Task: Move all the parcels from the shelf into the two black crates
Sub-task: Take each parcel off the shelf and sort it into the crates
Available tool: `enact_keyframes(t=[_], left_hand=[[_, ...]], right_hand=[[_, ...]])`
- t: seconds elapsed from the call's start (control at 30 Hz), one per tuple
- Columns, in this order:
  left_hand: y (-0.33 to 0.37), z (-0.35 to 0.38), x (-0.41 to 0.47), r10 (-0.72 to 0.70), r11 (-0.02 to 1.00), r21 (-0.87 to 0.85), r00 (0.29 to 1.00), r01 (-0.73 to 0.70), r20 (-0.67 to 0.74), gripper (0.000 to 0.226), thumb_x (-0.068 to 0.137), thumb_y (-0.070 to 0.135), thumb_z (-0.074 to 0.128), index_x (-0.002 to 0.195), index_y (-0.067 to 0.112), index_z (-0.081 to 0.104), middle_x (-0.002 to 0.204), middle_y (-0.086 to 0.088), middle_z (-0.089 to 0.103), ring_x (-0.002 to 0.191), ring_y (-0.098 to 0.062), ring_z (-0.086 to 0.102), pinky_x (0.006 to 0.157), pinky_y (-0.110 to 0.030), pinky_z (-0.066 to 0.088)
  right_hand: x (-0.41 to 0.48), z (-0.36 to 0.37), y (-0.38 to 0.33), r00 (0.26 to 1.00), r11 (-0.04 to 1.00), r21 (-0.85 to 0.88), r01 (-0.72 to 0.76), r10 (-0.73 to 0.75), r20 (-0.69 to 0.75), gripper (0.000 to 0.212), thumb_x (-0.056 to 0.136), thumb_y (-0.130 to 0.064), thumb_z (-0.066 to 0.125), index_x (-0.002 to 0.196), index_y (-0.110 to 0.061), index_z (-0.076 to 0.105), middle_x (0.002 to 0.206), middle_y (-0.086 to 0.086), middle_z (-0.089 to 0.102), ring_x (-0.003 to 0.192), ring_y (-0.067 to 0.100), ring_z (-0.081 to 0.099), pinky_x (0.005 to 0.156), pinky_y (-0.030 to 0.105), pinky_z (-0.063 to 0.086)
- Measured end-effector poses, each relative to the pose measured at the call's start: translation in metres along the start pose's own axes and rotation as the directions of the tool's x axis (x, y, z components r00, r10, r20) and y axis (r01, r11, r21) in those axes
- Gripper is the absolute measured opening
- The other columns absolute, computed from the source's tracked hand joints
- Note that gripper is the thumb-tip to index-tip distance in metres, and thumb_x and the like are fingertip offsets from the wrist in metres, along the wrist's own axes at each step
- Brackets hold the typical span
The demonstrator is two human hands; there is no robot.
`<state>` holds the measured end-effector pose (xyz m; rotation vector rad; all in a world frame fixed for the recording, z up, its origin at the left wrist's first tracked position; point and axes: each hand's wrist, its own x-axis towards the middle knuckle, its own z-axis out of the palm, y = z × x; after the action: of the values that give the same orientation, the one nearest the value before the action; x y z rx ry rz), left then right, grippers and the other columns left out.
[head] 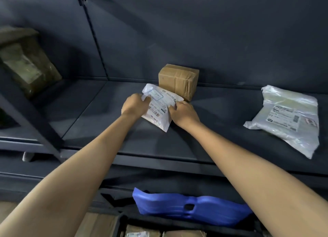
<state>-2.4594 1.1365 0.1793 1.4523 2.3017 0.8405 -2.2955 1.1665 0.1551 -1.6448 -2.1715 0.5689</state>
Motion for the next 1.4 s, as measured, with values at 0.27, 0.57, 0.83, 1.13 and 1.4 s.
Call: enact_keyframes(t=[0.27, 0.57, 0.83, 1.13, 1.4], left_hand=[[-0.001, -0.011, -0.085, -0.046, 0.896, -0.443, 0.987, -0.028, -0.156, 0.029, 0.091, 0.033, 0.055, 0.089, 0.005, 0.064, 0.080, -0.004, 0.062, 0.073, -0.020, 0.054, 0.069, -0.035, 0.047], [0.009, -0.012, -0.239, -0.051, 0.688, -0.726, 0.997, -0.008, -0.060, 0.038, 0.089, 0.038, 0.063, 0.122, 0.019, 0.062, 0.109, 0.002, 0.070, 0.099, -0.014, 0.068, 0.082, -0.032, 0.057], [-0.005, -0.001, -0.352, -0.014, 0.612, -0.770, 0.977, 0.177, 0.213, 0.040, 0.087, 0.031, 0.068, 0.123, 0.017, 0.059, 0.100, 0.003, 0.075, 0.086, -0.010, 0.073, 0.065, -0.023, 0.059], [-0.022, 0.004, -0.436, 0.078, 0.520, -0.786, 0.898, 0.333, 0.432, 0.031, 0.087, 0.025, 0.068, 0.112, 0.008, 0.064, 0.103, -0.007, 0.074, 0.090, -0.021, 0.073, 0.068, -0.030, 0.058], [-0.035, 0.018, -0.505, 0.029, 0.432, -0.838, 0.924, 0.333, 0.382, 0.033, 0.079, 0.025, 0.076, 0.105, 0.009, 0.066, 0.098, -0.005, 0.076, 0.091, -0.023, 0.073, 0.077, -0.041, 0.059]], right_hand=[[-0.065, -0.025, -0.008, 0.994, 0.660, 0.751, 0.020, 0.065, -0.084, 0.041, 0.092, -0.027, 0.060, 0.129, -0.016, 0.048, 0.118, -0.006, 0.061, 0.102, 0.009, 0.057, 0.088, 0.028, 0.045], [-0.194, -0.052, 0.028, 0.991, 0.381, 0.918, -0.108, -0.027, 0.128, 0.020, 0.085, -0.026, 0.071, 0.103, -0.018, 0.070, 0.101, 0.000, 0.075, 0.088, 0.013, 0.072, 0.072, 0.027, 0.058], [-0.310, -0.052, 0.072, 0.990, 0.453, 0.882, -0.133, 0.009, 0.144, 0.020, 0.085, -0.023, 0.071, 0.104, -0.019, 0.070, 0.102, 0.000, 0.074, 0.094, 0.016, 0.071, 0.079, 0.030, 0.057], [-0.421, -0.048, 0.090, 0.982, 0.476, 0.859, -0.190, 0.072, 0.177, 0.022, 0.080, -0.027, 0.074, 0.100, -0.019, 0.071, 0.097, -0.001, 0.075, 0.088, 0.015, 0.072, 0.071, 0.026, 0.058], [-0.511, -0.030, 0.116, 0.935, 0.236, 0.910, -0.340, 0.185, 0.301, 0.036, 0.069, -0.031, 0.075, 0.098, -0.011, 0.069, 0.098, 0.009, 0.075, 0.086, 0.020, 0.073, 0.071, 0.032, 0.060]])
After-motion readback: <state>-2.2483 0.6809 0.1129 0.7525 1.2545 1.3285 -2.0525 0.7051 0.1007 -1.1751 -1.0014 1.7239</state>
